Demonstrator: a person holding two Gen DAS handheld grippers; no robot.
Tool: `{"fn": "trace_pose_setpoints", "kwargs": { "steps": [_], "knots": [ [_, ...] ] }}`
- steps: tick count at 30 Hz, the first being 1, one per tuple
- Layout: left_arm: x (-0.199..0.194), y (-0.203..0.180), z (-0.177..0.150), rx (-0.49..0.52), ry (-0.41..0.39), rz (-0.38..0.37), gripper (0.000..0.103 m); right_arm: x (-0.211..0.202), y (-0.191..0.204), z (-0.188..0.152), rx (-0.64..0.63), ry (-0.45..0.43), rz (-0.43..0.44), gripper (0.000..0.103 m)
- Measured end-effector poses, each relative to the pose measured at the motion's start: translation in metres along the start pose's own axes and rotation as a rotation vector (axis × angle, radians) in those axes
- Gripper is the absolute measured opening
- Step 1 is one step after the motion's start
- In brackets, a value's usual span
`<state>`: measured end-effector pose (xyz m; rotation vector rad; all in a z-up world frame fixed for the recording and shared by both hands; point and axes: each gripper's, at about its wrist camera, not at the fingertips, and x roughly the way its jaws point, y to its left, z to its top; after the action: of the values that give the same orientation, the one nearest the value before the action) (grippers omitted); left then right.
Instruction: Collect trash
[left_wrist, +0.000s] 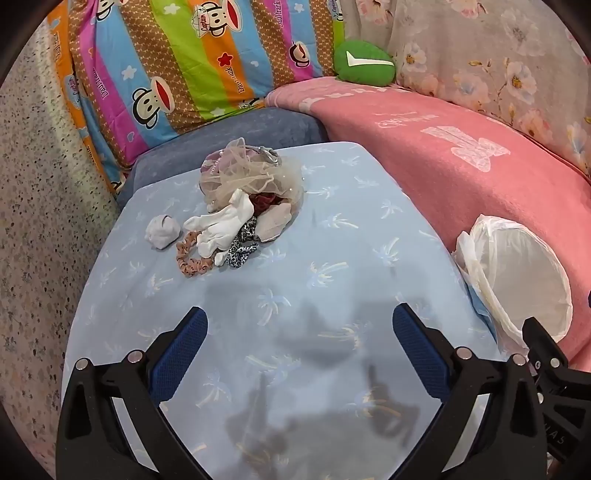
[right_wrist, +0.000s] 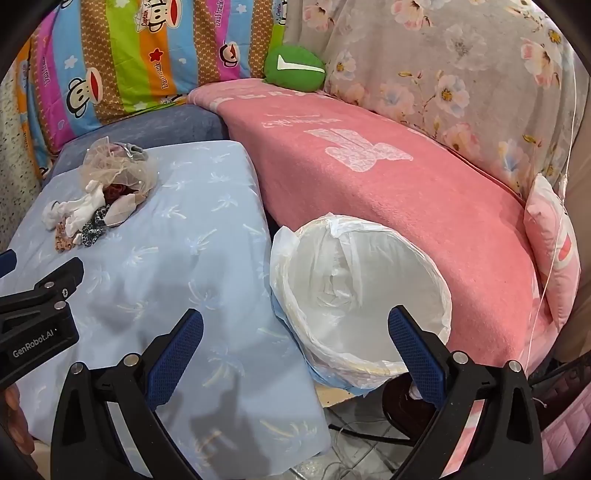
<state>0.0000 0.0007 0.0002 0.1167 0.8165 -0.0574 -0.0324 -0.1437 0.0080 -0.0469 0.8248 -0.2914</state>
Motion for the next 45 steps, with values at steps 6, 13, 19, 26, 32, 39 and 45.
{"fn": "trace_pose_setpoints", "kwargs": {
  "steps": [6,13,19,26,32,39,45],
  "knots": [
    [0.000,0.000,0.000,0.012,-0.005,0.009,0.096,-0.001,-0.003,0.001,-0.001,0.000,-0.002,0.097],
    [-0.005,0.002,0.003,0.014,-0.006,0.011,0.096,-0.001,-0.015,0.002,-0.001,-0.004,-0.002,0.097],
    [-0.003,0.001,0.002,0.015,-0.008,0.013,0.096,-0.004,-0.009,0.003,0.006,-0.010,-0.012,0.097],
    [-0.007,-0.006,0.002,0.012,-0.018,0.021,0.096,-0.005,-0.011,0.005,0.013,-0.016,-0.011,0.097],
    [-0.009,-0.007,0.003,0.012,-0.024,0.028,0.096,-0.007,-0.012,0.005,0.017,-0.022,-0.008,0.097],
    [-0.011,-0.008,0.003,0.016,-0.026,0.027,0.096,-0.008,-0.015,0.005,0.020,-0.024,-0.011,0.097],
    [-0.010,-0.009,0.003,0.017,-0.023,0.027,0.096,-0.008,-0.017,0.005,0.025,-0.024,-0.011,0.097]
  ]
}}
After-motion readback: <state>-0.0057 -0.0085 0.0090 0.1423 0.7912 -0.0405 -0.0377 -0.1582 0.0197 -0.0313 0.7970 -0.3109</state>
